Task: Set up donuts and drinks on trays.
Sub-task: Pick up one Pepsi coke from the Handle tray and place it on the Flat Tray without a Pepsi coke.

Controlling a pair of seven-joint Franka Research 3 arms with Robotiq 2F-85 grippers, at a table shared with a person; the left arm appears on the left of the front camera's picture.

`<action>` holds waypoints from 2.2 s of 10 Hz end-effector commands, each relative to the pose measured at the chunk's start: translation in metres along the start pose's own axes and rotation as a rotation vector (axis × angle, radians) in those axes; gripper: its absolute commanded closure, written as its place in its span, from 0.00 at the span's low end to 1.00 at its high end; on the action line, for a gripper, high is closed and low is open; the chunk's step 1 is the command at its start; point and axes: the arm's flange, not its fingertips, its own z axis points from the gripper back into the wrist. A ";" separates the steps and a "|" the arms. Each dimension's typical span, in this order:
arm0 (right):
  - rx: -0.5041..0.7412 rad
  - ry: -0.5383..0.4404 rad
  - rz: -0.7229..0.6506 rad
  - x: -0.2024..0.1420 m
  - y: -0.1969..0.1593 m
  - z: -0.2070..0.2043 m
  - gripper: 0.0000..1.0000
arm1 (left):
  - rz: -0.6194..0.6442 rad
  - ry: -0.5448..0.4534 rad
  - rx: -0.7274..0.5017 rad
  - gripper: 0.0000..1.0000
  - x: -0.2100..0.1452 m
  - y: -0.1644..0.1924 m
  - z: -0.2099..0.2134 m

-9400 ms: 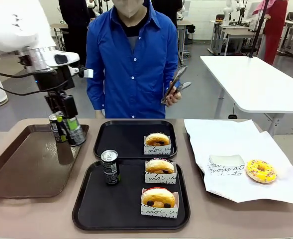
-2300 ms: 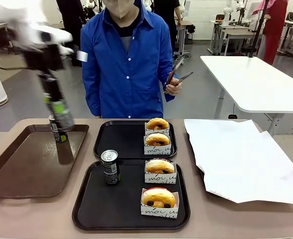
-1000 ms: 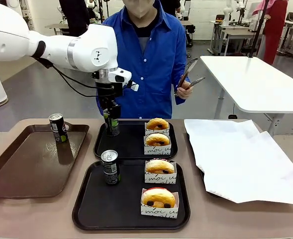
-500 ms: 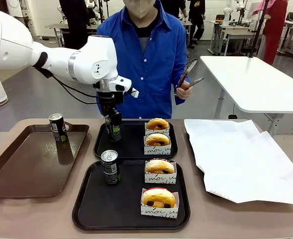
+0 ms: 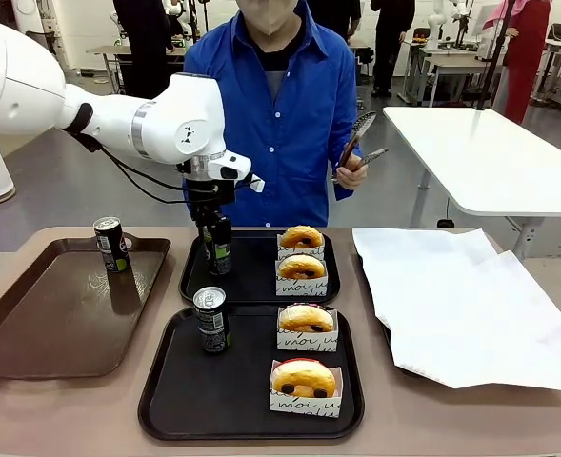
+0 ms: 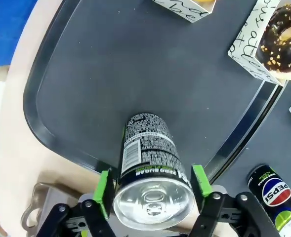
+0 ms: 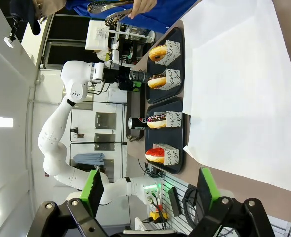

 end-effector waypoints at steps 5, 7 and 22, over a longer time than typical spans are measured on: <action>0.030 -0.012 0.016 0.002 0.001 -0.001 0.00 | -0.025 0.137 -0.007 0.00 -0.024 -0.045 0.050; 0.030 -0.012 0.016 0.002 0.001 -0.001 0.00 | -0.016 0.086 -0.012 0.00 -0.055 -0.073 0.094; 0.030 -0.012 0.016 0.002 0.001 -0.001 0.00 | 0.392 -0.290 -0.323 0.00 -0.176 -0.051 0.211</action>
